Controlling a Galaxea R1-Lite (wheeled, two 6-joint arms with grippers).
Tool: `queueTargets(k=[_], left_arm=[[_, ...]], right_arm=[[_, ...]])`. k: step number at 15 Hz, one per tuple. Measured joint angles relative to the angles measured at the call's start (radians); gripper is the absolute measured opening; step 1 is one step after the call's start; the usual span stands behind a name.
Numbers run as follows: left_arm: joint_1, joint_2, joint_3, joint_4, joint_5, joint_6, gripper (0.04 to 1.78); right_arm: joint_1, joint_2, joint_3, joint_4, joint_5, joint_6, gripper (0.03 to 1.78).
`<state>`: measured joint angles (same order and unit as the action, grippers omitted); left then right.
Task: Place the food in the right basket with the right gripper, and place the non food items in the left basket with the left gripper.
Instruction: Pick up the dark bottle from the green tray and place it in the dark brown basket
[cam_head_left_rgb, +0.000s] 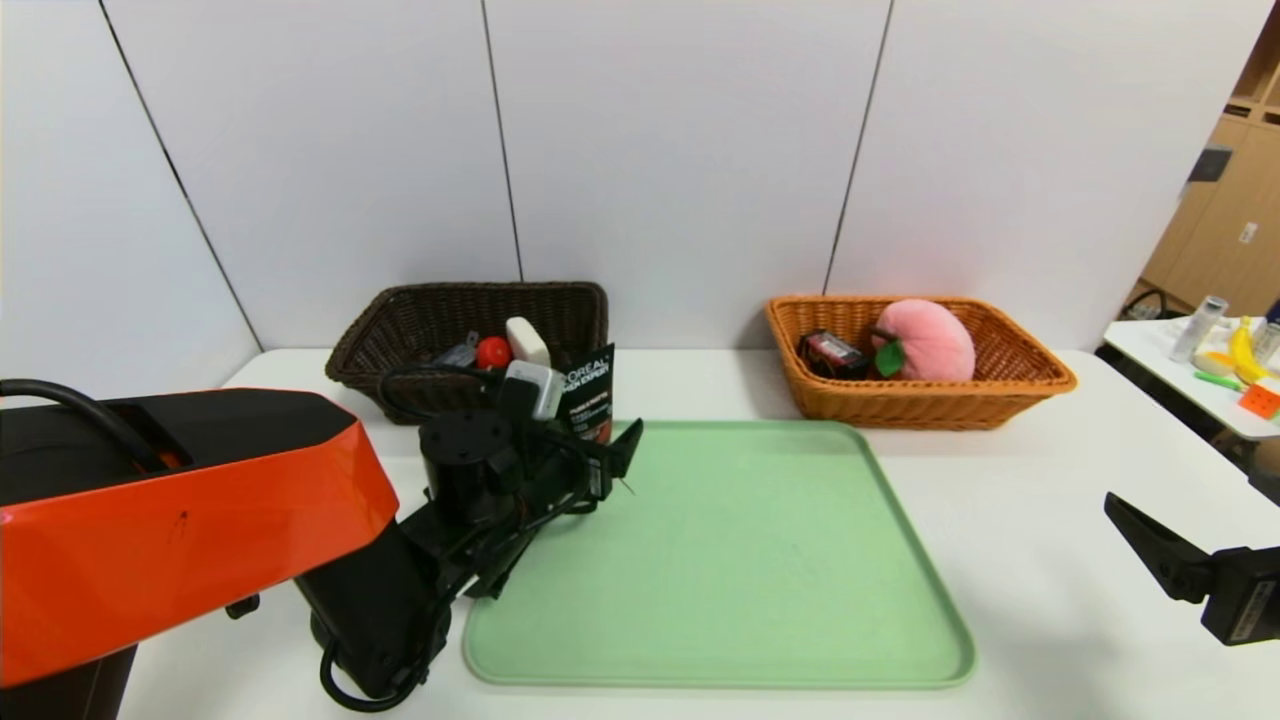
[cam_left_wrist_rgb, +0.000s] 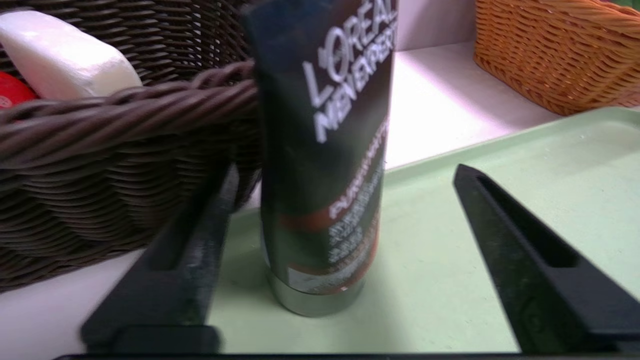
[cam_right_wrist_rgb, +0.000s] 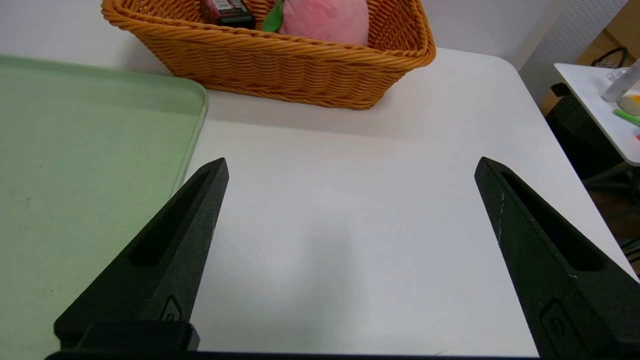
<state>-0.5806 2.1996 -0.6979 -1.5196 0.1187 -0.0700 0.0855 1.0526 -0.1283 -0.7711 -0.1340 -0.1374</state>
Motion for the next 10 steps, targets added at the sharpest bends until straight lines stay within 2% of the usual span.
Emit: queueTargets(k=[2,6,7,10], left_arm=[[0.000,0.002,-0.005,-0.003,0.000,0.000,1.14],[0.001,0.002,-0.005,-0.002,0.000,0.000,0.69],[0.001,0.002,-0.005,-0.003,0.000,0.000,0.36],[0.007,-0.004,0.003,-0.003,-0.002,-0.002,0.36]], right_arm=[[0.000,0.000,0.001,0.000,0.001,0.000,1.70],[0.000,0.000,0.004,0.000,0.001,0.001,1.70],[0.000,0.000,0.004,0.000,0.001,0.001,1.70],[0.000,0.001,0.004,0.000,0.005,0.011,1.70]])
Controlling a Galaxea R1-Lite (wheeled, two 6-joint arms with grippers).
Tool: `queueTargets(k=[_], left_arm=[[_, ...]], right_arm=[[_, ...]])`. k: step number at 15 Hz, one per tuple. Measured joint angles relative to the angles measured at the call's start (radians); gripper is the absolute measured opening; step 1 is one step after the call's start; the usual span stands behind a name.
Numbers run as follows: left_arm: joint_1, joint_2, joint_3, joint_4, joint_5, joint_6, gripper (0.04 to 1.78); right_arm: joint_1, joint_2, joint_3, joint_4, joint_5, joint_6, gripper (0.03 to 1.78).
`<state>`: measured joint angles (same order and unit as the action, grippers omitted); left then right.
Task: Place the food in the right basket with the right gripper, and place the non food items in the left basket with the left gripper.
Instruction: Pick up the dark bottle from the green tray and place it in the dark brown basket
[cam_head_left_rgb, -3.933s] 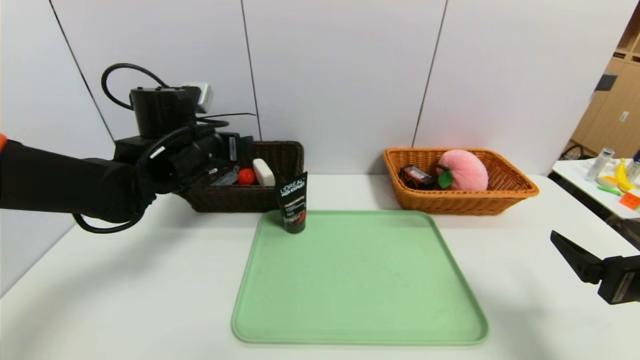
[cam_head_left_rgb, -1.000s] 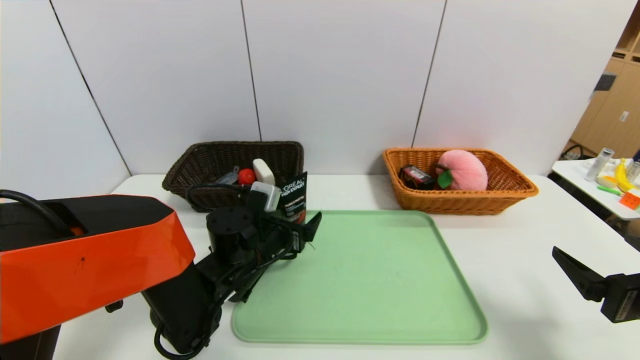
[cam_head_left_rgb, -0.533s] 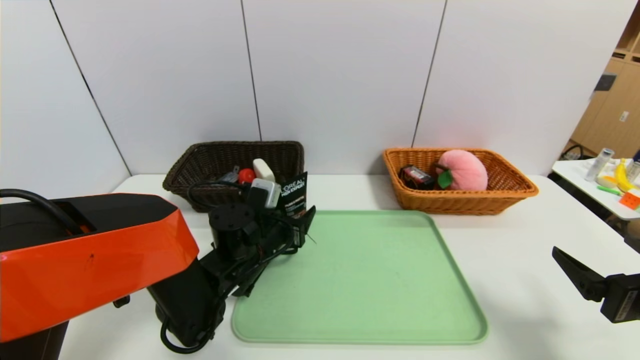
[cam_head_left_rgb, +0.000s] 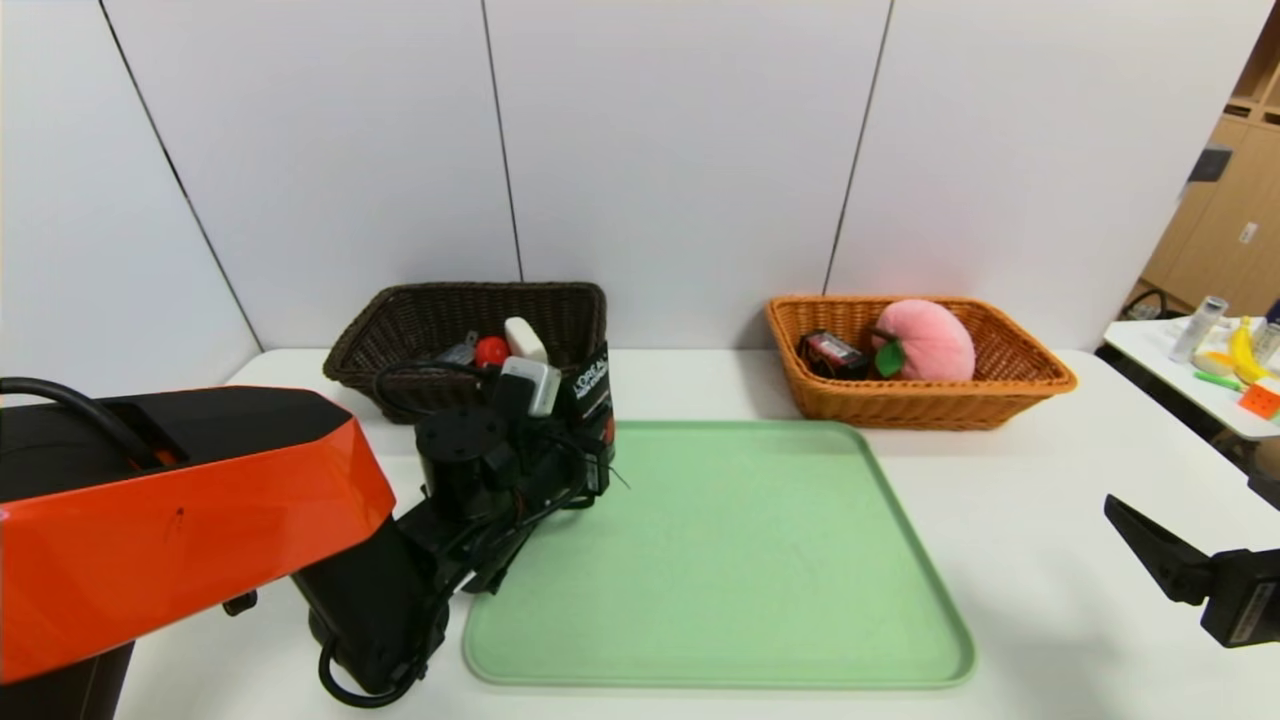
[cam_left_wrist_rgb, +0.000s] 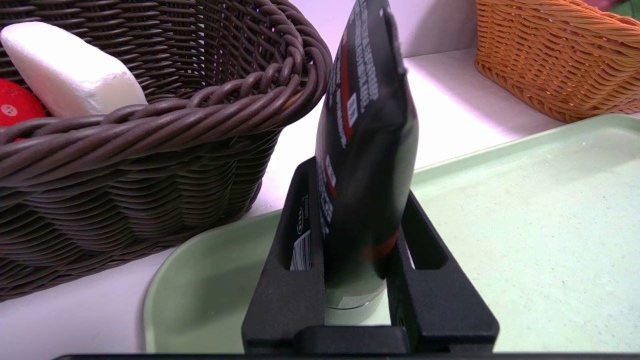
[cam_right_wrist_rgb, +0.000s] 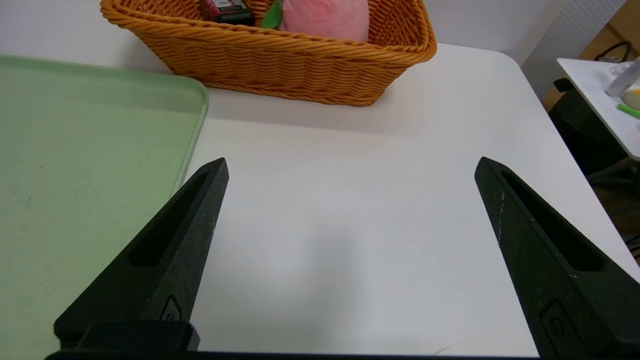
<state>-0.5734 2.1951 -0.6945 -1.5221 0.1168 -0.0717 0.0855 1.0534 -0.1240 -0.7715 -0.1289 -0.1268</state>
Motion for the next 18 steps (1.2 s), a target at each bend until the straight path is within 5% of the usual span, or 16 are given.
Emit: queueTargets(k=[14,18], left_arm=[[-0.091,-0.246,0.176,0.001,-0.107,-0.070,0.36],[0.016,-0.355,0.084,0.071,-0.139,-0.036,0.36]], right_arm=[[0.001,0.023,-0.003,-0.003,0.010,0.000,1.70],[0.001,0.022,-0.001,-0.003,0.010,0.000,1.70]])
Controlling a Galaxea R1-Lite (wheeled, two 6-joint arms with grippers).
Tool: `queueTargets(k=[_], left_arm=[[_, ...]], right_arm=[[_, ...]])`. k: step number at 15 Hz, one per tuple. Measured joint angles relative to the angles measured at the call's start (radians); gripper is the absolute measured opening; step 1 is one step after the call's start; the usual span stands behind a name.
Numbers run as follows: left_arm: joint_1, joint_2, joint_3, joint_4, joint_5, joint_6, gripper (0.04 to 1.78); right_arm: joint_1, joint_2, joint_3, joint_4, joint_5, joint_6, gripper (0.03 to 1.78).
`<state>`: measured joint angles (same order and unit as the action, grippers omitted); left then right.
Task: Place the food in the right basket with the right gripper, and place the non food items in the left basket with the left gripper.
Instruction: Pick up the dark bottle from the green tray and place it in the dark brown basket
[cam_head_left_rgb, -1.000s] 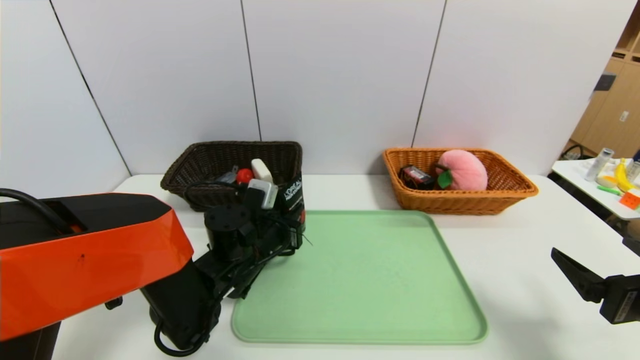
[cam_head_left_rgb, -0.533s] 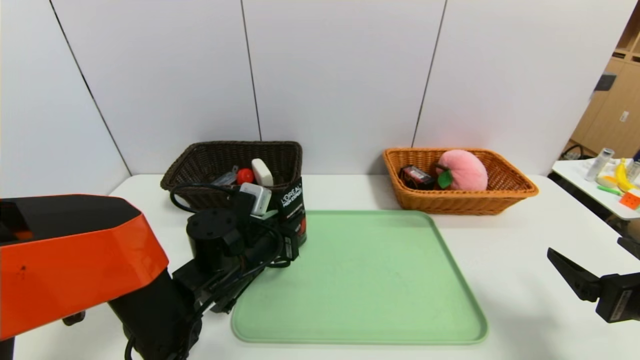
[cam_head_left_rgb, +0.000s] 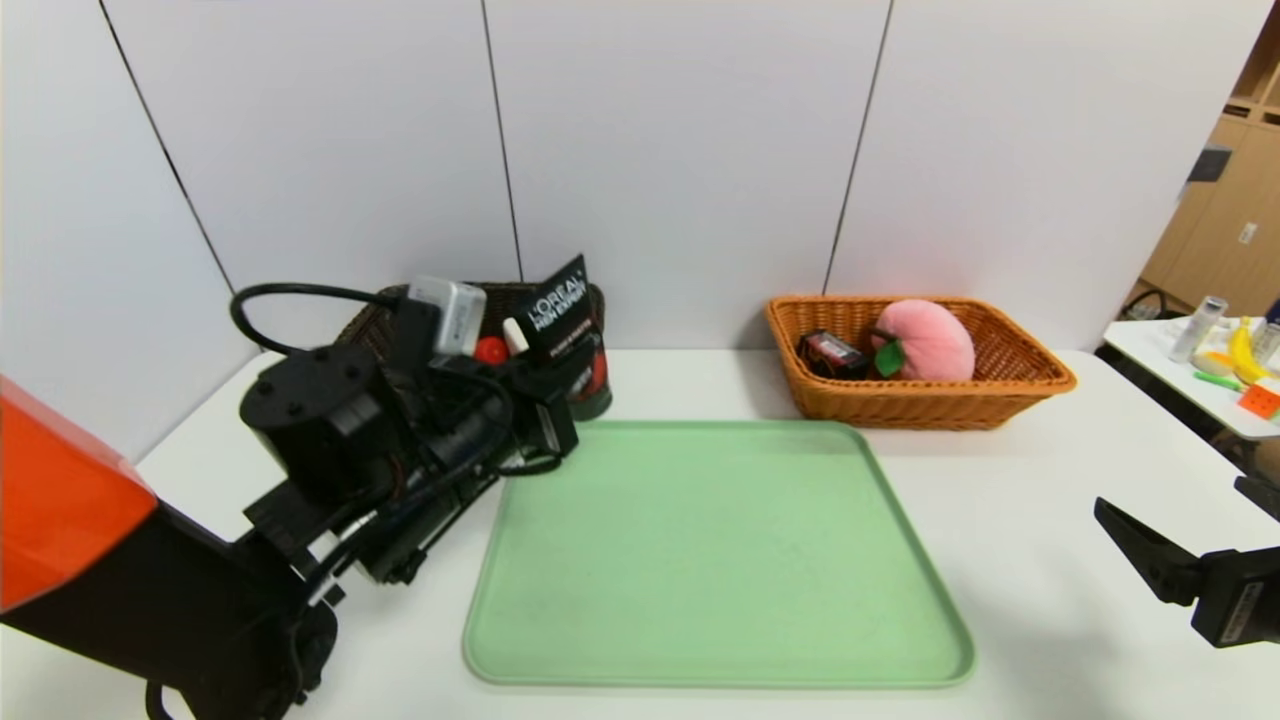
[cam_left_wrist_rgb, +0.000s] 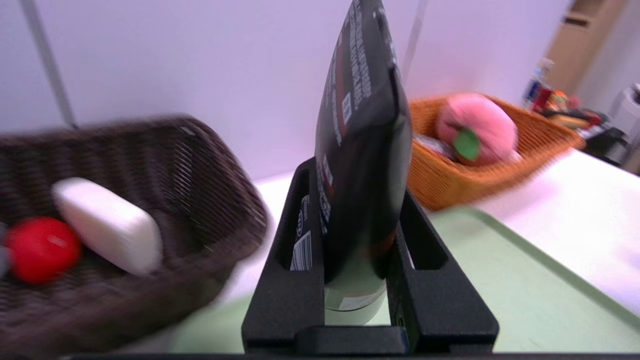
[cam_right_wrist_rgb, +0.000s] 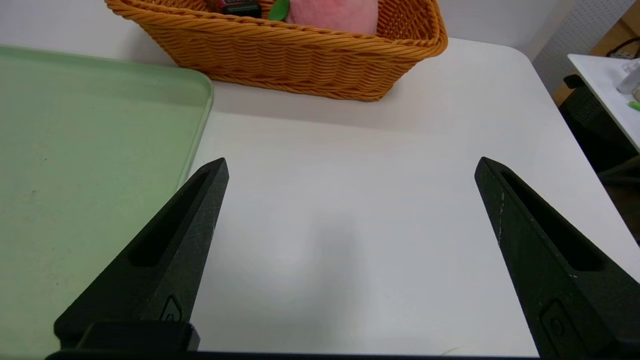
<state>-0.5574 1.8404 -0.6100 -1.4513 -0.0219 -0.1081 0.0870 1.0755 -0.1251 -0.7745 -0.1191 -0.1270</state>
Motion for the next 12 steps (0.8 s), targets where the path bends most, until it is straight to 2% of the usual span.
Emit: queueTargets(k=[2,5,8,12], left_arm=[[0.092,-0.030,-0.116,0.083,-0.031,0.015,0.36],[0.206,-0.046,-0.308,0.289,-0.043,0.025,0.36],[0.271,-0.031,-0.479,0.556,-0.037,0.060,0.36],[0.308,0.029,-0.610,0.903,0.033,0.215,0.36]], right_arm=[[0.001,-0.001,0.000,0.000,0.000,-0.002,1.70],[0.002,-0.003,-0.002,-0.001,0.000,-0.006,1.70],[0.002,-0.004,-0.004,-0.006,-0.001,-0.008,1.70],[0.002,-0.008,-0.001,-0.005,-0.001,-0.006,1.70]])
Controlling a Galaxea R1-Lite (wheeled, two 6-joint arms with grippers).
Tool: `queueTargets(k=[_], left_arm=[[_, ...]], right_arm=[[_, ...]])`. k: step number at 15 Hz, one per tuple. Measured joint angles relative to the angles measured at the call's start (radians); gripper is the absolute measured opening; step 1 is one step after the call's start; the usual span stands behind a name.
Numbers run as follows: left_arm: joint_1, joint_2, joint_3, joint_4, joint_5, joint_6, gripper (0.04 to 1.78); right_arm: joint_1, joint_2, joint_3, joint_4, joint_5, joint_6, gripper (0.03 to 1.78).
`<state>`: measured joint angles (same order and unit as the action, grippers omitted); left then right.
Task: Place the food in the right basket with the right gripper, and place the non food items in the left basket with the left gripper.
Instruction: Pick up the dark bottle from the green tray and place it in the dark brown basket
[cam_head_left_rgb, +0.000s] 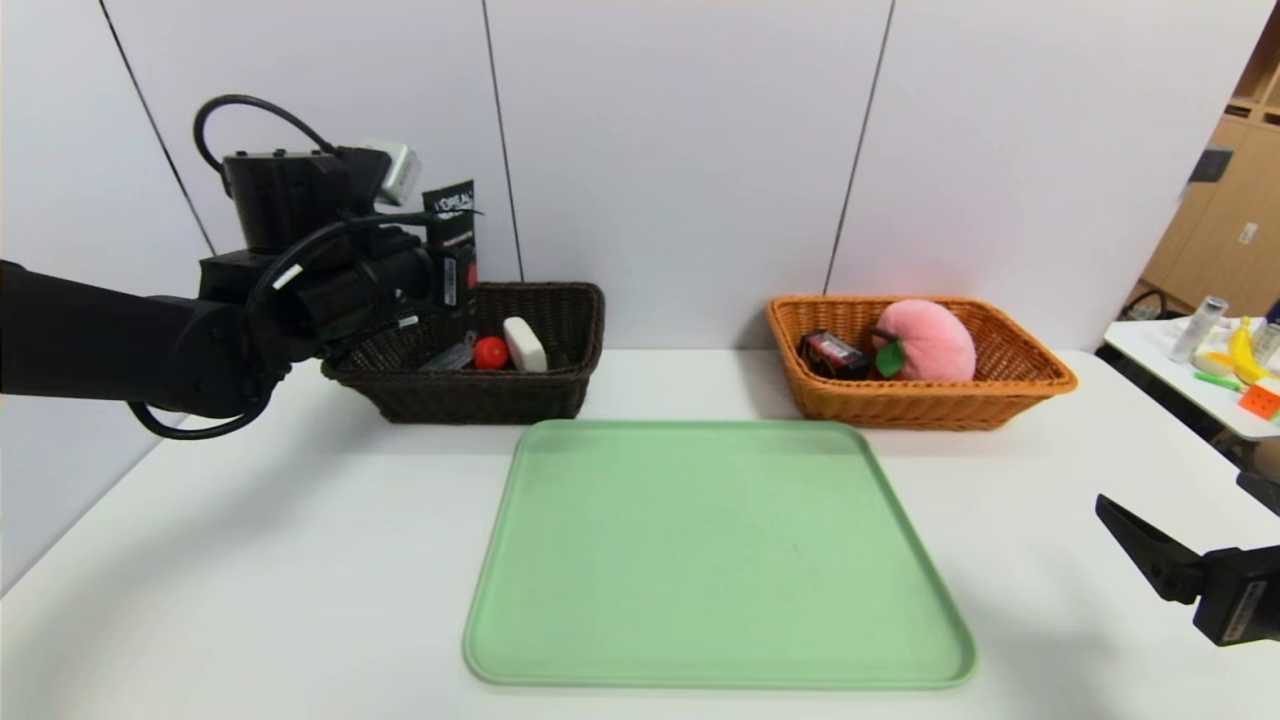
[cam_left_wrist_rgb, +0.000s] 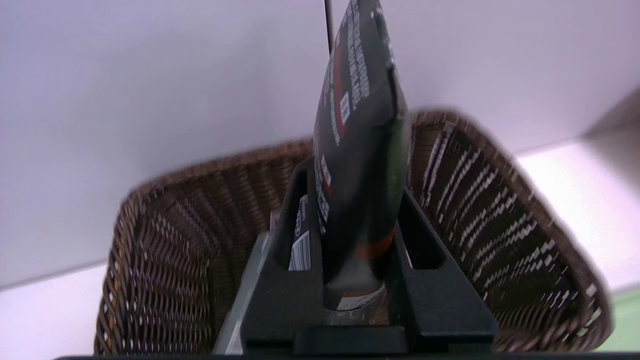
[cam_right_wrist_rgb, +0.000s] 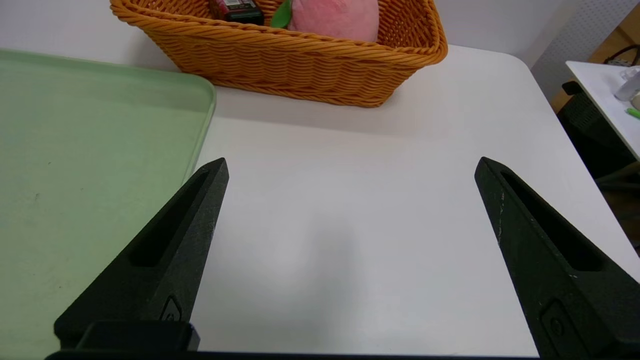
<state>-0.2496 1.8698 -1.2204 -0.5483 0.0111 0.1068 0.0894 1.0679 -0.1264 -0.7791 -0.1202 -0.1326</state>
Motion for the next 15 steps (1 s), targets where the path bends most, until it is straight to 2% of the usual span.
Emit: queueTargets(k=[2,11,15], left_arm=[[0.003,0.041,-0.034,0.066,0.044,0.017,0.36],[0.023,0.132,-0.054,0.065,0.113,0.018,0.36],[0.025,0.138,-0.050,0.040,0.134,0.005,0.88]], right_arm=[[0.000,-0.003,0.002,0.002,0.000,0.002,1.70],[0.001,-0.011,0.010,0.004,0.001,0.005,1.70],[0.003,-0.011,0.009,0.003,0.001,0.005,1.70]])
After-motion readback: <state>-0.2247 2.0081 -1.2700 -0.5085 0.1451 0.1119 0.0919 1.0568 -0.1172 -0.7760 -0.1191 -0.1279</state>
